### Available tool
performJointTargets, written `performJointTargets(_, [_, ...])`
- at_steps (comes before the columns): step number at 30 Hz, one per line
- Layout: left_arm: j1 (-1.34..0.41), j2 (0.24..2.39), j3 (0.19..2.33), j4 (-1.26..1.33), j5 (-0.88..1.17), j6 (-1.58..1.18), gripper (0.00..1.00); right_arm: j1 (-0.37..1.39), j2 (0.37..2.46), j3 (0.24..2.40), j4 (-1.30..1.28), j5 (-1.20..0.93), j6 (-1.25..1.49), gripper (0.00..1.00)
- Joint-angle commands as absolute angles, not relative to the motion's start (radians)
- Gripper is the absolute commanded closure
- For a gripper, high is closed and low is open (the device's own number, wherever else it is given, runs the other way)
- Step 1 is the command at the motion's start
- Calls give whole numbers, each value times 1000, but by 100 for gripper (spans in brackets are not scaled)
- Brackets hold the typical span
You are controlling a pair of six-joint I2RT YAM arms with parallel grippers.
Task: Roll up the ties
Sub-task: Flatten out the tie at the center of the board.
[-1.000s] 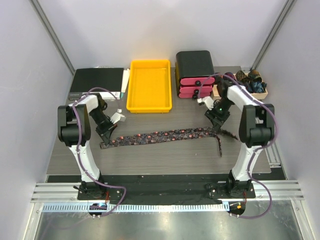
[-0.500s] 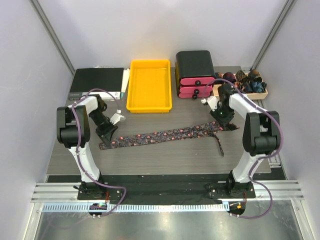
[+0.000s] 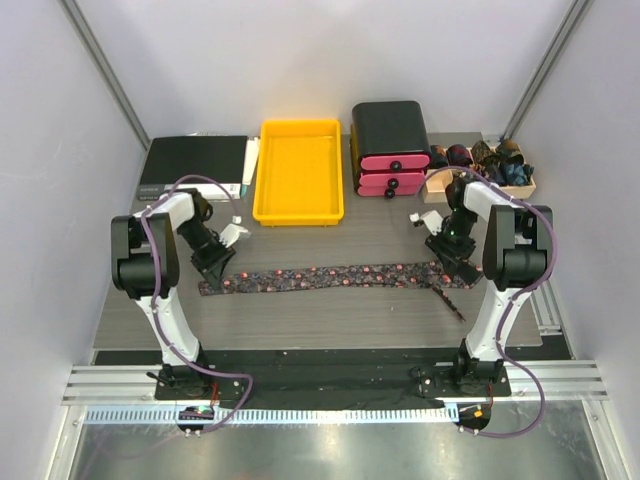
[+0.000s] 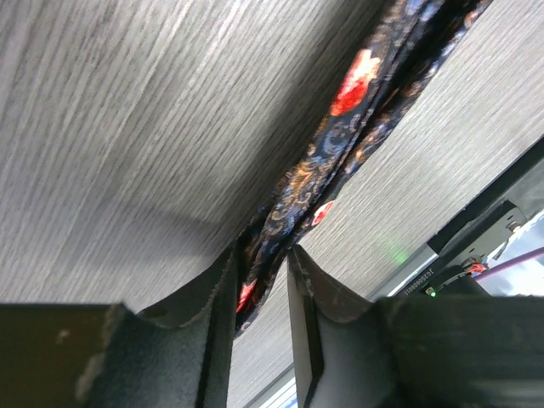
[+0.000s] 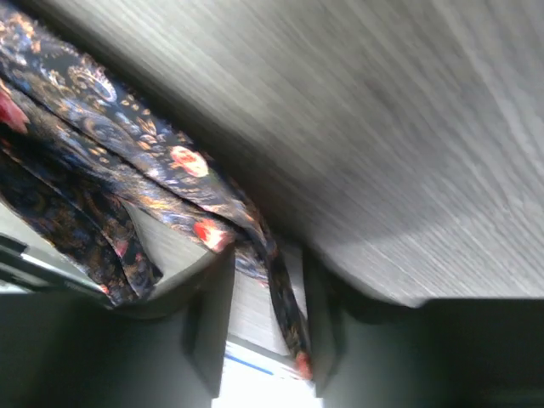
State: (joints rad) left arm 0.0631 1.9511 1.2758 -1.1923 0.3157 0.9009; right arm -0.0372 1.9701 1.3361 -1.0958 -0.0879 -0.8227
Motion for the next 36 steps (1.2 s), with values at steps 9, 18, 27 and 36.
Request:
performJointTargets(9, [94,1809,1269,-1092,412,856,39,-95,1824,1579,-1291,-198,-749,45])
performJointTargets(18, [103,1657,1216,-999,543,835,13,-43,1712,1269,-1335,-278,-838,48])
performJointTargets(27, [104,1571,1146,-971,549,851,12,78,1689,1095,-1197,-204,-824,57])
performJointTargets(36, [107,1555,1089,-994,520,963,26,86,1759,1282,-1181,-137,-830,99])
